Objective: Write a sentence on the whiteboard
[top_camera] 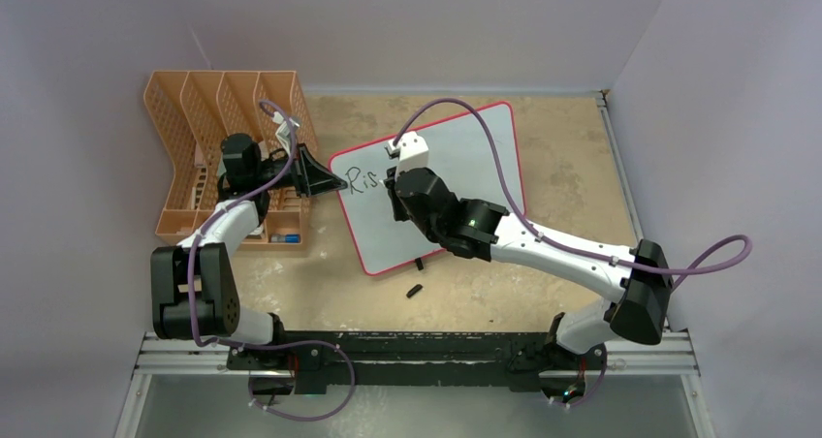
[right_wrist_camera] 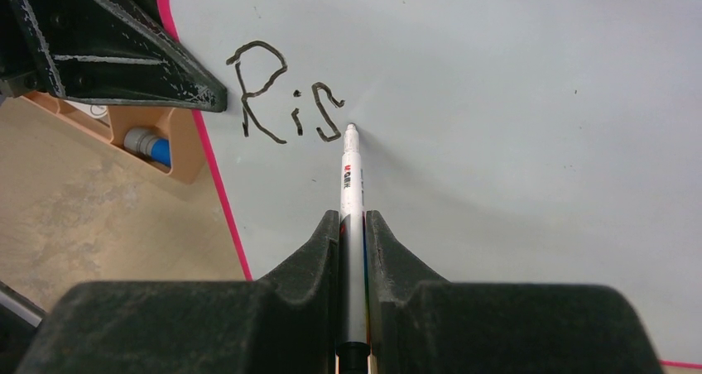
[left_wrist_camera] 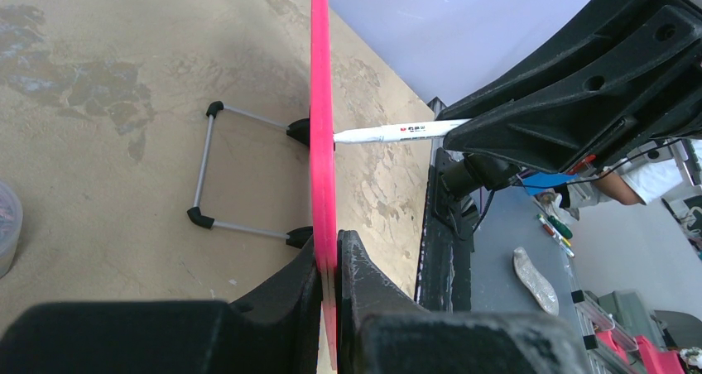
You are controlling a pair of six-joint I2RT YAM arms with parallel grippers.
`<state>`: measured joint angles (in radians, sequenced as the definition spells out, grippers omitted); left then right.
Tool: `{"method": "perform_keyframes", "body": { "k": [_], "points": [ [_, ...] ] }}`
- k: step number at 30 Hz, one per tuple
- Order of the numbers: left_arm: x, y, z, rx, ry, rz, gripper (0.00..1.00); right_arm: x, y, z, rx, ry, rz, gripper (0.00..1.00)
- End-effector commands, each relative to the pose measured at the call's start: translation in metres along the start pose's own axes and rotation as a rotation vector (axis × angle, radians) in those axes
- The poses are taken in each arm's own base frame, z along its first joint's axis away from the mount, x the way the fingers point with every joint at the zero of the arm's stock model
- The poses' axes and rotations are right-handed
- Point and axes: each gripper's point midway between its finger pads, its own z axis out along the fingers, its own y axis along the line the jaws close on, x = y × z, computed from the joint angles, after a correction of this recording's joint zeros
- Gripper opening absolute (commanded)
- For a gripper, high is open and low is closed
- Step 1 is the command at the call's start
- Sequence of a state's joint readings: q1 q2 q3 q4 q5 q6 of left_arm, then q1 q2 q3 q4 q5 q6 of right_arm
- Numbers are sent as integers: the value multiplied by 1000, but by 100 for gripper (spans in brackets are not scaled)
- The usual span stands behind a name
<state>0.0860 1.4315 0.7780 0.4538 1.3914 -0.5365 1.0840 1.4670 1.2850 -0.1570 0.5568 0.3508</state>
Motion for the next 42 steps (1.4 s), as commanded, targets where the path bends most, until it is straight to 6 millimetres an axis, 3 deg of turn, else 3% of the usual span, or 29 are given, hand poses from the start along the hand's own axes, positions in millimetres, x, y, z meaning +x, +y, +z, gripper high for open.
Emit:
{"method": "perform_keyframes", "body": {
  "k": [1, 19, 42],
  "points": [
    [-3, -8, 6, 24, 15, 49, 0, -16, -2, 1, 14, -51, 37, 0],
    [-3, -8, 6, 24, 15, 51, 0, -16, -20, 0, 92, -53, 36, 0],
    [-3, -9, 6, 25, 14, 53, 0, -35, -12, 2, 72, -99, 38, 0]
  ]
}}
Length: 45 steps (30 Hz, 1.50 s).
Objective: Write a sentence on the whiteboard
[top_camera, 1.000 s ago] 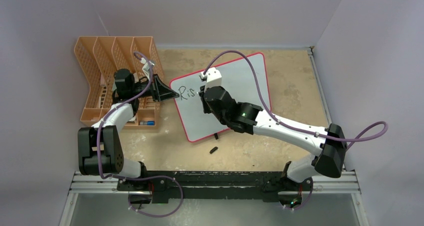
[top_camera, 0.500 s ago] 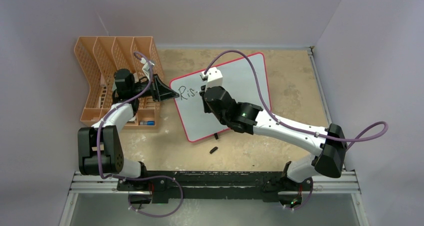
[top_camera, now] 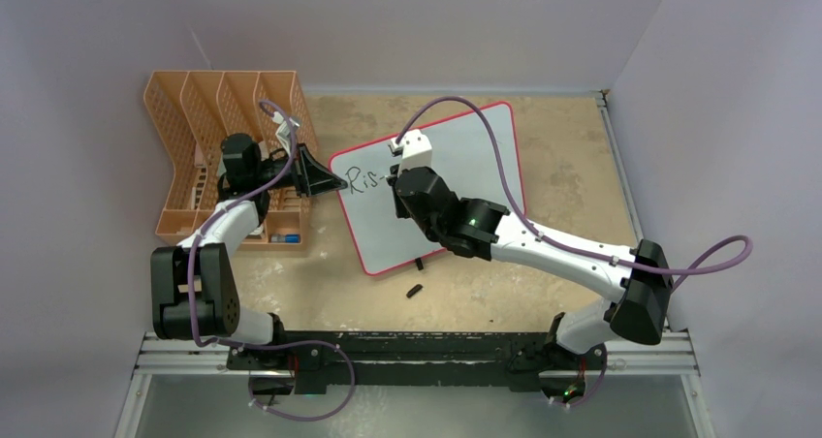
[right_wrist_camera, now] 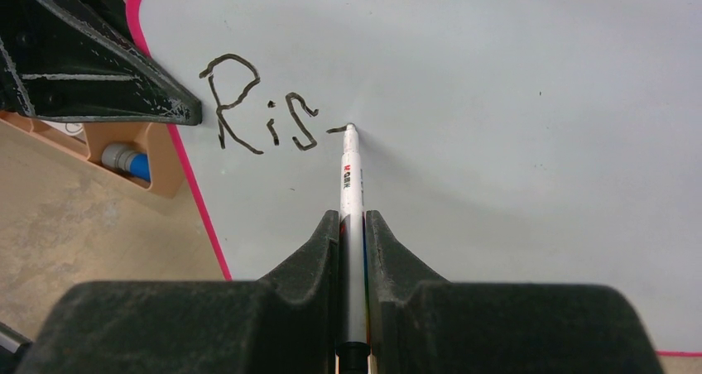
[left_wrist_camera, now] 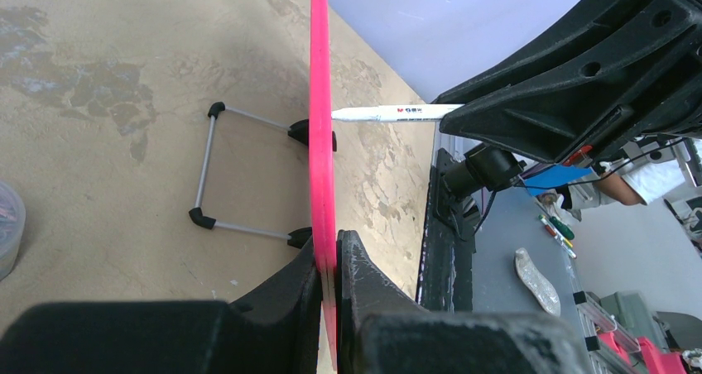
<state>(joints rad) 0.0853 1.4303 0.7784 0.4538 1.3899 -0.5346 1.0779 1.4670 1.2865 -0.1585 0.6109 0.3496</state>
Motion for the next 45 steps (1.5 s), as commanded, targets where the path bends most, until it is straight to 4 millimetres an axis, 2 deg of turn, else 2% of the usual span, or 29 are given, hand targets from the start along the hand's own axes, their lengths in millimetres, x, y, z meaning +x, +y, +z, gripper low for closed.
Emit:
{"method": "perform_keyframes", "body": {
  "k": [1, 13, 21, 30, 45],
  "points": [
    [-3, -9, 6, 26, 14, 51, 0, -31, -1, 2, 18, -81, 39, 0],
    [-3, -9, 6, 26, 14, 50, 0, -39, 3, 6, 17, -103, 33, 0],
    [-3, -9, 6, 25, 14, 52, 0, -35, 9, 5, -18, -86, 19, 0],
    [-4, -9, 6, 22, 12, 51, 0, -22, 15, 4, -53, -44, -6, 0],
    [-3, -8, 6, 19, 11, 48, 0, 3, 11, -1, -51, 26, -23, 0]
  ]
}}
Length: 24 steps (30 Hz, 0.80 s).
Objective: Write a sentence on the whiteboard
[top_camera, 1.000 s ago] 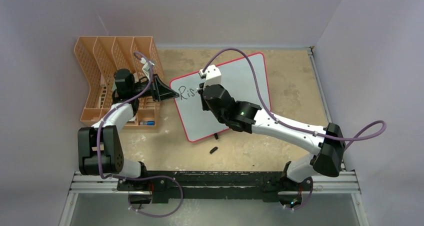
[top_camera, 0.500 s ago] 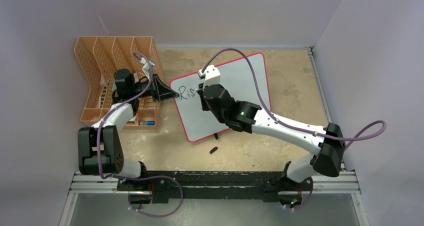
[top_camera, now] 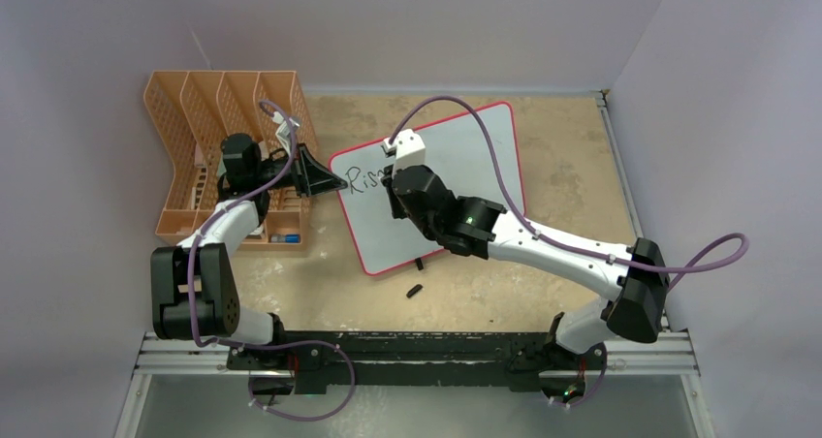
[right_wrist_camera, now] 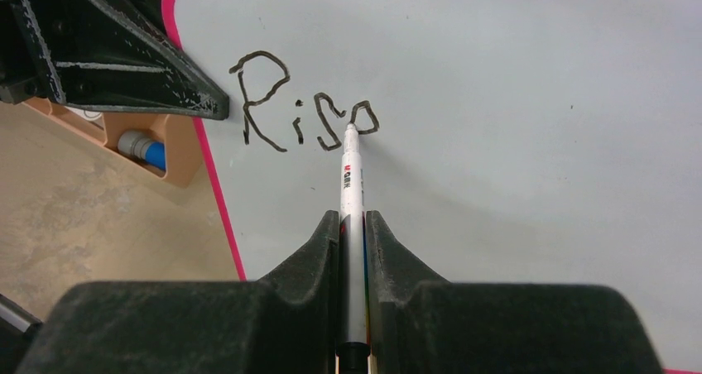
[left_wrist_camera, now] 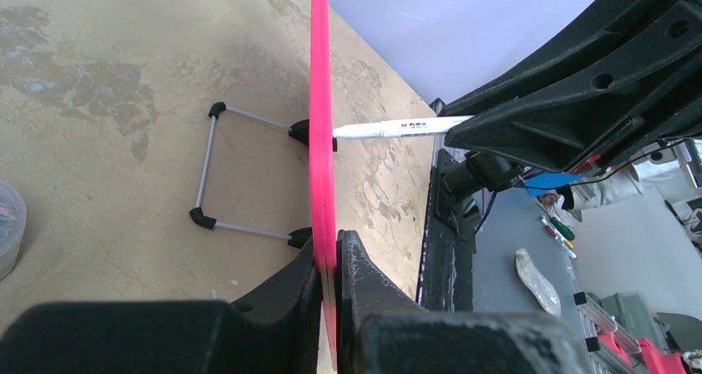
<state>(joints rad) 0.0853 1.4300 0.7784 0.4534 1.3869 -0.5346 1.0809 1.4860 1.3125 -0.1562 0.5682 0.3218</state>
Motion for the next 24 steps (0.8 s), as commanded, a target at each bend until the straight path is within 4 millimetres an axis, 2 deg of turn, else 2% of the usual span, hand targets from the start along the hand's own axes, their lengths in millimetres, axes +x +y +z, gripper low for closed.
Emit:
{"method": "perform_keyframes", "body": {
  "k": [1, 13, 24],
  "points": [
    [-3, -8, 6, 22, 13, 47, 0, 7, 0, -3, -6, 24, 1, 0],
    [-3, -9, 6, 24, 14, 50, 0, 25, -14, -5, 62, 73, -1, 0],
    [-3, -10, 5, 25, 14, 49, 0, 16, -28, -8, 132, 27, 27, 0]
  ]
}}
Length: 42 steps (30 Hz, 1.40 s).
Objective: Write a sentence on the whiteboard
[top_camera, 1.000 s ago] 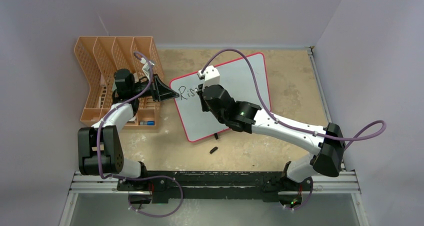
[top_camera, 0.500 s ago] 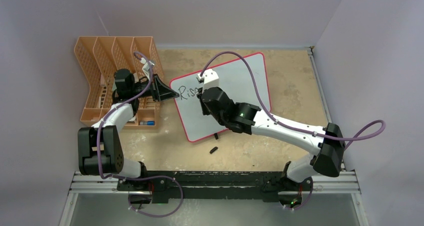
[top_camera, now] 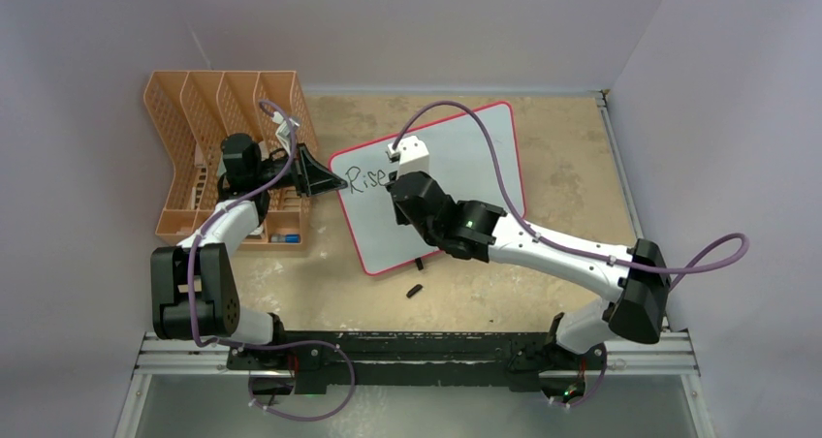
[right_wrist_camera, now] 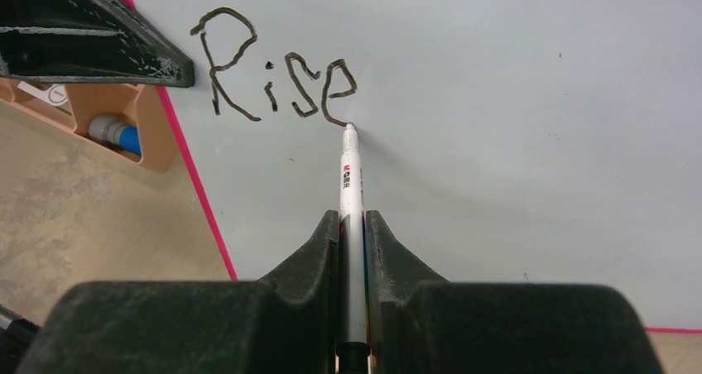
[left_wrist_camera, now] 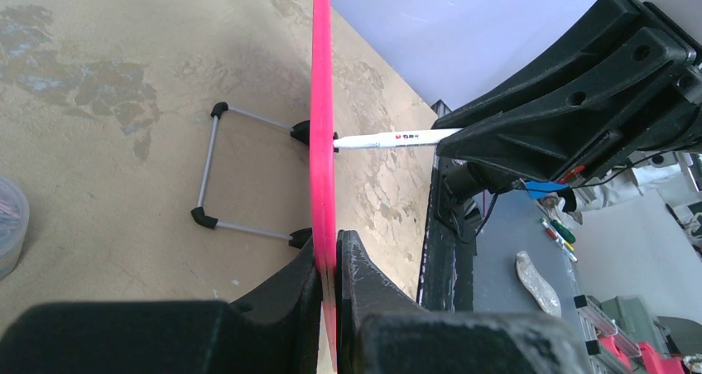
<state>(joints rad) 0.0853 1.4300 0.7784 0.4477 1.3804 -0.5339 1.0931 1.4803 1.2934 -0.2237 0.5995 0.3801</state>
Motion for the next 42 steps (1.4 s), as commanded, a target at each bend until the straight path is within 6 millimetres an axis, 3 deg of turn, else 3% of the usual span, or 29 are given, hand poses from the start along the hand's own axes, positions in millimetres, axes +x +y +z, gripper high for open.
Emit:
{"method": "perform_keyframes", "body": {
  "k": [1, 12, 22, 42],
  "points": [
    [-3, -11, 5, 31, 16, 54, 0, -6, -21, -4, 85, -36, 25, 0],
    [-4, -10, 5, 26, 14, 58, 0, -32, -11, -26, -39, -123, 63, 0],
    [-4, -10, 5, 23, 13, 57, 0, -26, -29, -19, 30, -106, 66, 0],
    [-4, -11, 5, 25, 14, 58, 0, -20, -30, -6, 54, -88, 57, 0]
  ]
}}
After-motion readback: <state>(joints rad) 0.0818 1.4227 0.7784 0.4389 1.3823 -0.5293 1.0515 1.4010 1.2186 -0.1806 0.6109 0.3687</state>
